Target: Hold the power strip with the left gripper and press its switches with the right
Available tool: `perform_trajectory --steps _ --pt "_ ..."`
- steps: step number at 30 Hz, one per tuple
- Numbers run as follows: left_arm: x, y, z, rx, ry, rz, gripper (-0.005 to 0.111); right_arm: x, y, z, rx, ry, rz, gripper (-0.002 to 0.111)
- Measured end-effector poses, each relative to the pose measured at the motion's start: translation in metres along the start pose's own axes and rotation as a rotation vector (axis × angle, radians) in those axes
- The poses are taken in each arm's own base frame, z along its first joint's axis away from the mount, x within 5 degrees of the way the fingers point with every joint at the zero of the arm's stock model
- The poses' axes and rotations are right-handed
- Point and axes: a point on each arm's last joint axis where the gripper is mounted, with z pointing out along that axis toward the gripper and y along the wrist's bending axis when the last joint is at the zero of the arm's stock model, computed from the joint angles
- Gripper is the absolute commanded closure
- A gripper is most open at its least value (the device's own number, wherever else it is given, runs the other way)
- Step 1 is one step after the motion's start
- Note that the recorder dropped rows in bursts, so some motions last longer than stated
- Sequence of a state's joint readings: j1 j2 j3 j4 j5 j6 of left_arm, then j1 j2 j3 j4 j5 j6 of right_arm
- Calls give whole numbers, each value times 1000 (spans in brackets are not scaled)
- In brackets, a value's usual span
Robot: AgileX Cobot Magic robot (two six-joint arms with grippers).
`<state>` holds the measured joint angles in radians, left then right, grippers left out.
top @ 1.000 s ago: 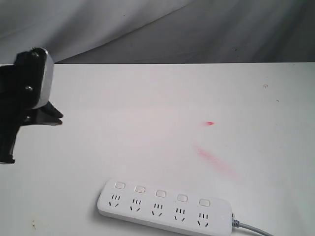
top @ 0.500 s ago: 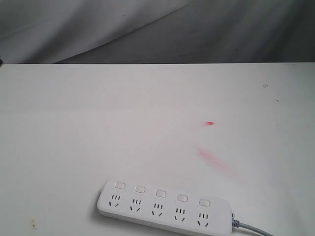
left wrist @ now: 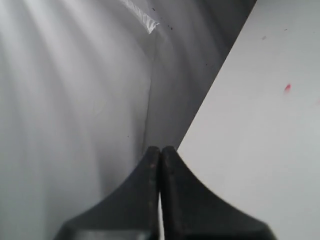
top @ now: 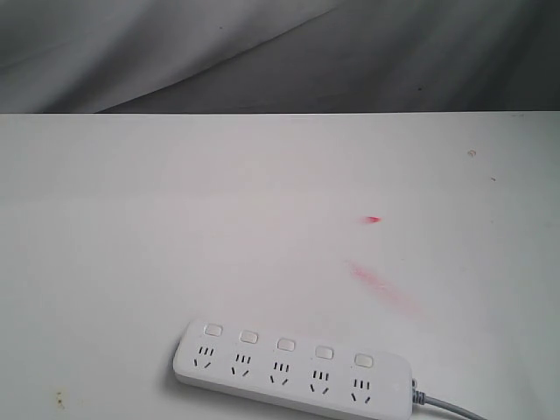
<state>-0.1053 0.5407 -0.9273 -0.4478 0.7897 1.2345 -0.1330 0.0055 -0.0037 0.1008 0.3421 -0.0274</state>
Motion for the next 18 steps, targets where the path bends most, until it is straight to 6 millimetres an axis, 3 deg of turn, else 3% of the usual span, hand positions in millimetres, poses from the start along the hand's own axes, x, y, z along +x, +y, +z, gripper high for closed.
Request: perform_trajectory --steps 4,7,14,18 --pt "-1 -2 -13 -42 -3 27 106 0 0 0 0 0 0 108" --pt "2 -5 -21 -76 13 -55 106 0 0 0 0 0 0 108" --pt "20 -5 -32 -305 -4 -646 106 0 0 0 0 0 0 108" --pt "30 -12 -33 -365 -53 -764 106 0 0 0 0 0 0 108"
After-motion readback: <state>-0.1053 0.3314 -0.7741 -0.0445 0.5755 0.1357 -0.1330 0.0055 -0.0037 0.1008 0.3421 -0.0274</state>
